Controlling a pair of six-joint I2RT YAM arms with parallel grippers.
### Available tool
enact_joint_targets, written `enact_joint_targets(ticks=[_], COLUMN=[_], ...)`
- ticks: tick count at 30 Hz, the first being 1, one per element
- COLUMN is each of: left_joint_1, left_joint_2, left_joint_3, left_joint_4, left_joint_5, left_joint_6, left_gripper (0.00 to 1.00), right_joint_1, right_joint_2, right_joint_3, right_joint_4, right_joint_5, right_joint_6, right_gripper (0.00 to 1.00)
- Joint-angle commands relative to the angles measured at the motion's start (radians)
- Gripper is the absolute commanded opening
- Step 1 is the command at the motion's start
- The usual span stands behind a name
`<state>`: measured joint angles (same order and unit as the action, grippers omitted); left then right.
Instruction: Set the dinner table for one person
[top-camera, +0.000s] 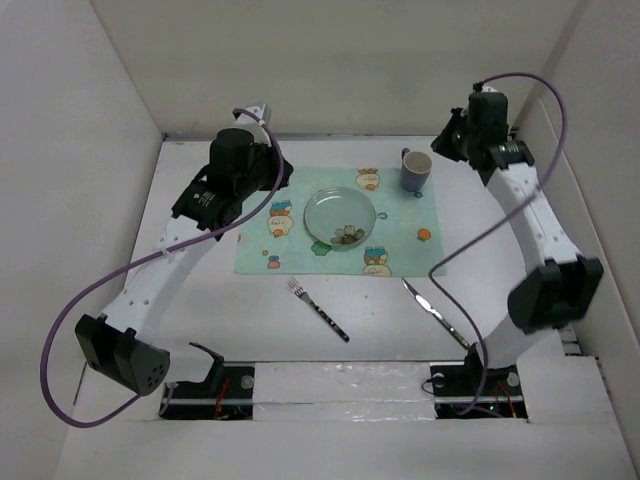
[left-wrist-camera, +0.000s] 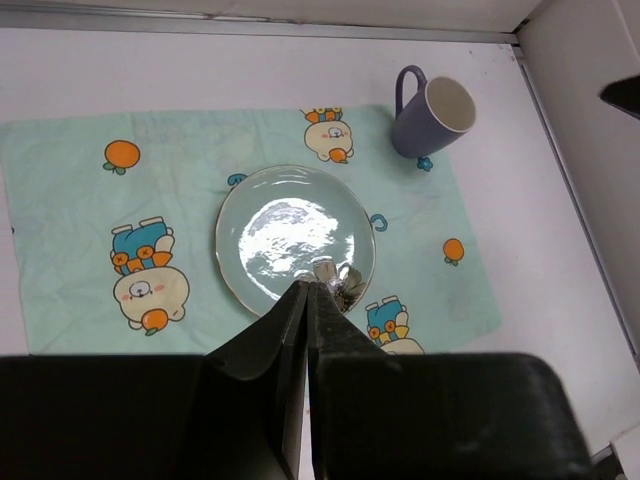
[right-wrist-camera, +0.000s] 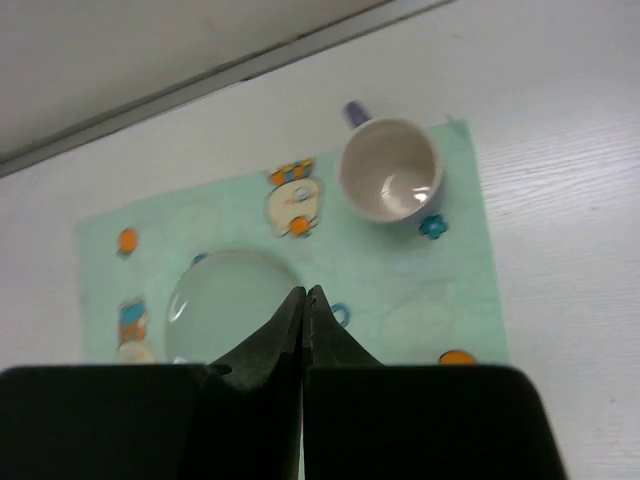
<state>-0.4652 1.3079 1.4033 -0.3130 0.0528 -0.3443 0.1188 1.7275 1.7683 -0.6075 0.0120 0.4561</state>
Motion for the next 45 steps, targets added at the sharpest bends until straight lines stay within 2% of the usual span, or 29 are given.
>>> enact_joint_targets(ticks=[1, 4, 6, 7, 8, 9, 10, 11, 12, 13, 14, 22, 28, 30, 31, 34, 36, 41, 45], left_joint_1=[-0.006, -0.006, -0.006, -0.006, -0.006, -0.006, -0.006, -0.006, -0.006, -0.006, -0.006, 0.005, 0.005, 0.005, 0.005, 0.005, 0.005, 0.005, 0.005], left_joint_2=[-0.027, -0.050, -0.068, -0.082, -0.082, -0.099, -0.111, -0.122, -0.142, -0.150, -0.160, -0.237, -0.283, -0.294, -0.295, -0.294, -0.294, -0.285, -0.282], left_joint_3=[0.025, -0.012, -0.026, -0.032, -0.032, -0.038, -0.041, -0.043, -0.046, -0.044, -0.043, -0.020, -0.053, -0.067, -0.069, -0.066, -0.060, -0.040, -0.029], left_joint_4=[-0.006, -0.023, -0.050, -0.084, -0.084, -0.090, -0.097, -0.103, -0.101, -0.103, -0.107, -0.124, -0.146, -0.143, -0.143, -0.143, -0.140, -0.155, -0.175], left_joint_5=[-0.030, -0.044, -0.103, -0.170, -0.171, -0.192, -0.226, -0.235, -0.244, -0.254, -0.257, -0.274, -0.283, -0.281, -0.281, -0.280, -0.281, -0.309, -0.307], left_joint_6=[0.005, 0.001, -0.005, -0.016, -0.016, -0.025, -0.027, -0.027, -0.025, -0.027, -0.027, -0.041, -0.039, -0.039, -0.039, -0.032, -0.025, 0.004, 0.011], left_gripper=[0.00, 0.00, 0.00, 0.02, 0.02, 0.07, 0.13, 0.24, 0.30, 0.34, 0.40, 0.44, 0.44, 0.44, 0.44, 0.44, 0.44, 0.44, 0.44], right_joint_1=[0.120, 0.278, 0.418, 0.559, 0.561, 0.603, 0.646, 0.691, 0.766, 0.795, 0.820, 1.024, 1.064, 1.075, 1.087, 1.130, 1.154, 1.125, 1.029], right_joint_2=[-0.233, -0.357, -0.410, -0.461, -0.462, -0.468, -0.465, -0.459, -0.451, -0.422, -0.404, -0.128, -0.033, -0.020, -0.013, -0.022, -0.037, -0.106, -0.041], right_joint_3=[-0.314, -0.479, -0.639, -0.761, -0.762, -0.791, -0.811, -0.835, -0.842, -0.845, -0.846, -0.765, -0.747, -0.741, -0.734, -0.702, -0.652, -0.492, -0.279], right_joint_4=[0.256, 0.252, 0.273, 0.290, 0.290, 0.298, 0.298, 0.299, 0.301, 0.304, 0.307, 0.319, 0.324, 0.321, 0.315, 0.281, 0.230, 0.147, 0.094], right_joint_5=[-0.148, -0.165, -0.140, -0.120, -0.119, -0.112, -0.101, -0.058, -0.034, -0.018, 0.033, 0.134, 0.189, 0.187, 0.192, 0.210, 0.220, 0.244, 0.256], right_joint_6=[-0.034, -0.069, -0.063, -0.047, -0.046, -0.030, -0.020, -0.014, -0.007, -0.004, -0.002, -0.071, -0.033, -0.025, -0.019, -0.005, 0.007, -0.003, -0.007], right_gripper=[0.00, 0.00, 0.00, 0.01, 0.01, 0.05, 0.21, 0.29, 0.37, 0.51, 0.55, 0.59, 0.53, 0.41, 0.29, 0.06, 0.00, 0.00, 0.00])
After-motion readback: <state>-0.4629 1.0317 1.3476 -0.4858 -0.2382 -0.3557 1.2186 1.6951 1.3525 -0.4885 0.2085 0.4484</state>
